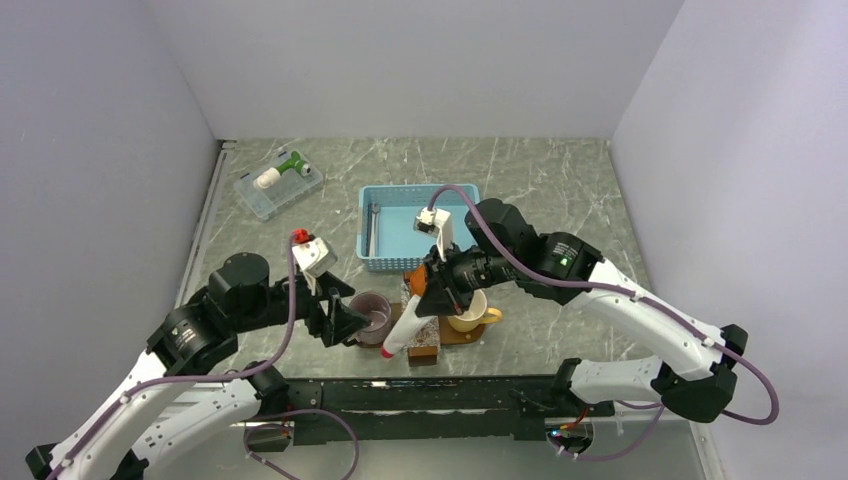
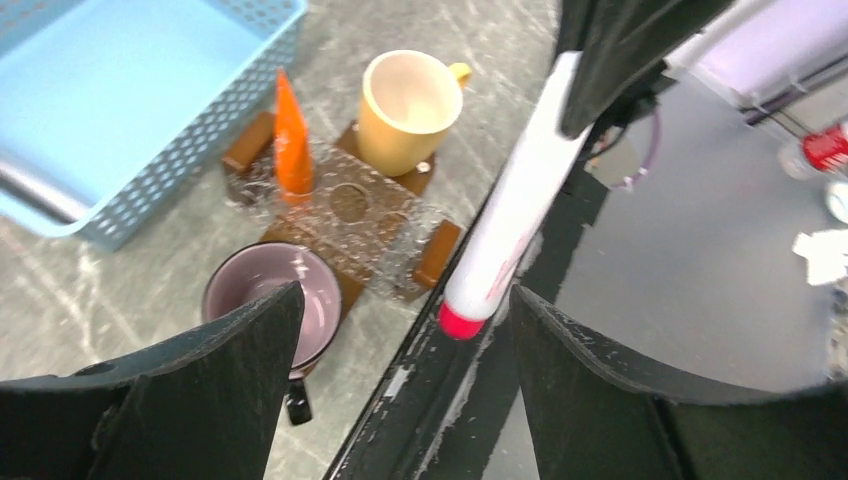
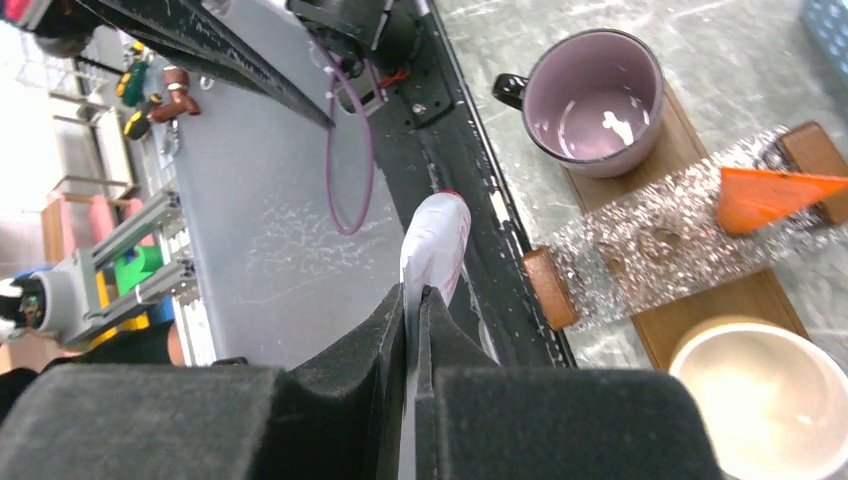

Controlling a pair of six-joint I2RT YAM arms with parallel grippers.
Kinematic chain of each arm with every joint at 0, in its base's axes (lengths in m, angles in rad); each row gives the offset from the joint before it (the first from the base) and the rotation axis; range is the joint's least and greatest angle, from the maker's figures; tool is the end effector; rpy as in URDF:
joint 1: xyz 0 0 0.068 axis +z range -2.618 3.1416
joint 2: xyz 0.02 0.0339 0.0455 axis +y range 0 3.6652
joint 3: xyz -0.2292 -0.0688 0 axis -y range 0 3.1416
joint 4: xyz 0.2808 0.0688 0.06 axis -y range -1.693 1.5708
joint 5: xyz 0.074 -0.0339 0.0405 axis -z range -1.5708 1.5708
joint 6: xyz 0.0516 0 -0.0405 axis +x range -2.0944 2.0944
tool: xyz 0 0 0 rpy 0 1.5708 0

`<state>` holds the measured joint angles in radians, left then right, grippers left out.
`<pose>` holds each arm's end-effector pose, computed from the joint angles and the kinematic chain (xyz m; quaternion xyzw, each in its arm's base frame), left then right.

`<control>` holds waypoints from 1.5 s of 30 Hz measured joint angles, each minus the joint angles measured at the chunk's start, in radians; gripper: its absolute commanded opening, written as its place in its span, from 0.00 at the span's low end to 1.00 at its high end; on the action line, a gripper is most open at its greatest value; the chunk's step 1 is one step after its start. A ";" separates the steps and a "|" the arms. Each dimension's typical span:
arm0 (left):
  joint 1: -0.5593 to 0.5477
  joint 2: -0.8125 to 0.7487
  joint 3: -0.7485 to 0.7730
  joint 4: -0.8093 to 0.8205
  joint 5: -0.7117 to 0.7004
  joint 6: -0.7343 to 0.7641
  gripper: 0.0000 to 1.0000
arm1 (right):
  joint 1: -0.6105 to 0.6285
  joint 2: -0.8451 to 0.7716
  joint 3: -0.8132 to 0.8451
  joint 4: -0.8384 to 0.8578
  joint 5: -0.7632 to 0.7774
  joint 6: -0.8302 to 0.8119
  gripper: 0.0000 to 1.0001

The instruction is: Prepare toiletry sets of a toothbrush and toothpaste on the tray

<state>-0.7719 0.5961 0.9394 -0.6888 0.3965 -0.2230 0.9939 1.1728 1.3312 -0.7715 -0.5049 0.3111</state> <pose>0.1215 -0.1461 0.3520 0.3264 0.7414 -0.4106 0.4186 0.1408 0.2621 0.3598 -0.3962 0.7713 0.4470 0.2199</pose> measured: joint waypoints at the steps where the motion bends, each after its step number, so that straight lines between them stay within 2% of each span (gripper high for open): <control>1: 0.000 -0.007 0.000 -0.006 -0.026 0.000 0.84 | 0.000 -0.001 0.013 -0.023 0.018 -0.007 0.00; 5: 0.000 -0.045 0.000 -0.026 -0.145 -0.002 0.93 | 0.000 -0.003 0.064 -0.104 0.100 -0.027 0.00; 6: 0.000 -0.056 -0.002 -0.028 -0.170 -0.003 0.99 | 0.000 -0.003 0.078 -0.124 0.121 -0.032 0.00; 20: 0.000 -0.181 -0.109 -0.030 -0.418 -0.013 0.99 | 0.013 0.073 0.146 -0.264 0.318 -0.047 0.00; 35: 0.000 -0.214 -0.122 -0.032 -0.463 -0.026 0.99 | 0.123 0.203 0.207 -0.285 0.553 -0.046 0.00; 45: 0.000 -0.214 -0.124 -0.033 -0.467 -0.026 0.99 | 0.162 0.215 0.211 -0.284 0.654 -0.040 0.00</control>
<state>-0.7719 0.3820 0.8154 -0.7219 -0.0700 -0.2493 1.1561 1.3876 1.5421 -1.0557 0.1490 0.2707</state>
